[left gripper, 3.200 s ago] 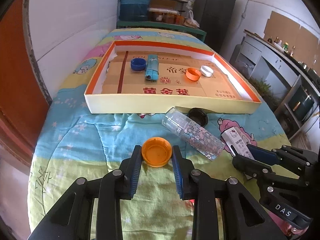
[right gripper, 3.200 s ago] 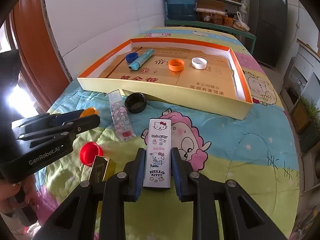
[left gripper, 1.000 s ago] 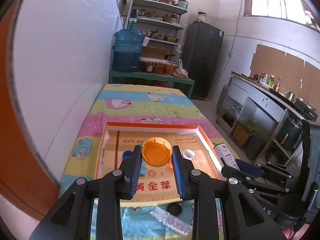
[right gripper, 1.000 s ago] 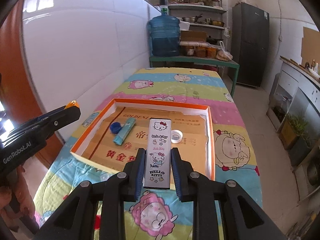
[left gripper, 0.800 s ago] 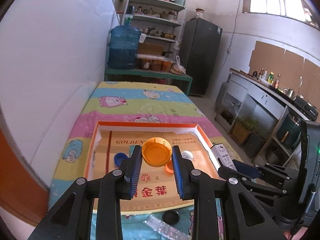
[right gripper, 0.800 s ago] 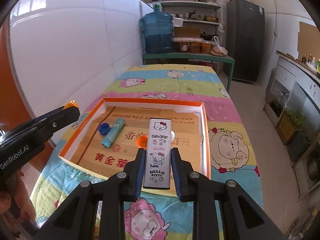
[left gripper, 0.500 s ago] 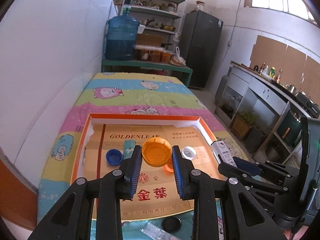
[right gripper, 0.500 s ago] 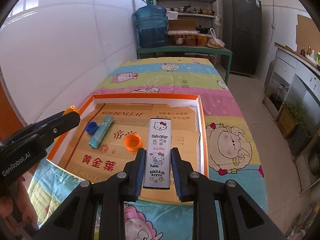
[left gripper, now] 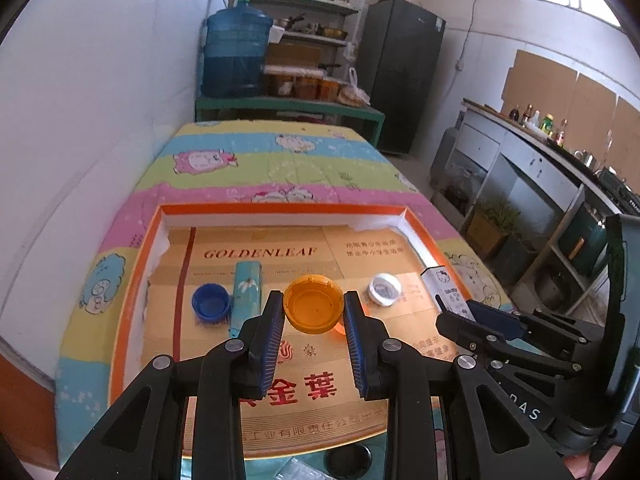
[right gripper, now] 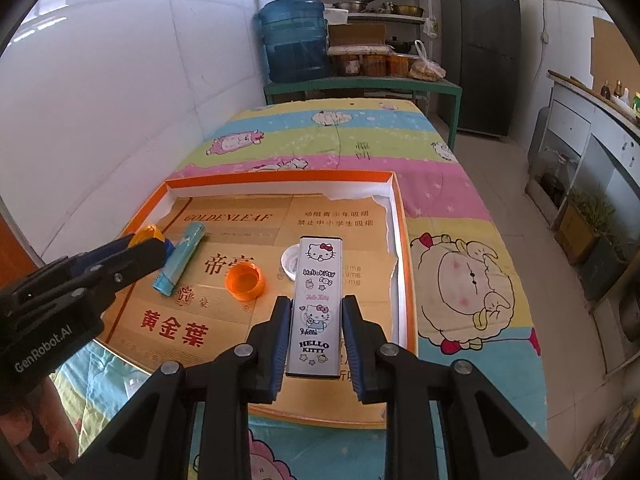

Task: Organize rigid objects
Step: 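Carry the Hello Kitty box and orange cap with both grippers into the tray, then open both grippers to release the box and cap inside the tray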

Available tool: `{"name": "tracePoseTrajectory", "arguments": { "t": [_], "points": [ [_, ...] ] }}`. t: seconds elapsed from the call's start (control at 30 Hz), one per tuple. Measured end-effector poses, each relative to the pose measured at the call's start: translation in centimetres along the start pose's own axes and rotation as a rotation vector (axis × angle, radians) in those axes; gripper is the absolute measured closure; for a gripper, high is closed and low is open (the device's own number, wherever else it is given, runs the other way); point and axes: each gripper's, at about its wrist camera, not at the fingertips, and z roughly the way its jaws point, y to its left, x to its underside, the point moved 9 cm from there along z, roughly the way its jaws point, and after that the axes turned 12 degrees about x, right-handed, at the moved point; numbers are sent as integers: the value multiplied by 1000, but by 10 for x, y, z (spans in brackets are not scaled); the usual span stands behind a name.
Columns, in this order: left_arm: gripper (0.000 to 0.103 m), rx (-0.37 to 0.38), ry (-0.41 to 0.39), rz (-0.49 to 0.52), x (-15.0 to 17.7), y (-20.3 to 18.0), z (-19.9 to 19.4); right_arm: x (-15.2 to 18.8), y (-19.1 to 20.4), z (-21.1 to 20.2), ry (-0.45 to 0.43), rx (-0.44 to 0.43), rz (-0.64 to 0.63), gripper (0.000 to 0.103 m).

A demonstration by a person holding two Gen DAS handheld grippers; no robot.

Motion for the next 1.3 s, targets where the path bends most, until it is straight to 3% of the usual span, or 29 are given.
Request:
{"name": "tracePoseTrajectory", "arguments": {
  "t": [0.33, 0.83, 1.3],
  "points": [
    [73, -23, 126, 4, 26, 7, 38, 8, -2, 18, 39, 8, -2, 77],
    [73, -29, 167, 11, 37, 8, 51, 15, -2, 34, 79, 13, -1, 77],
    [69, -35, 154, 34, 37, 8, 52, 20, 2, 39, 76, 49, -41, 76]
  ]
}}
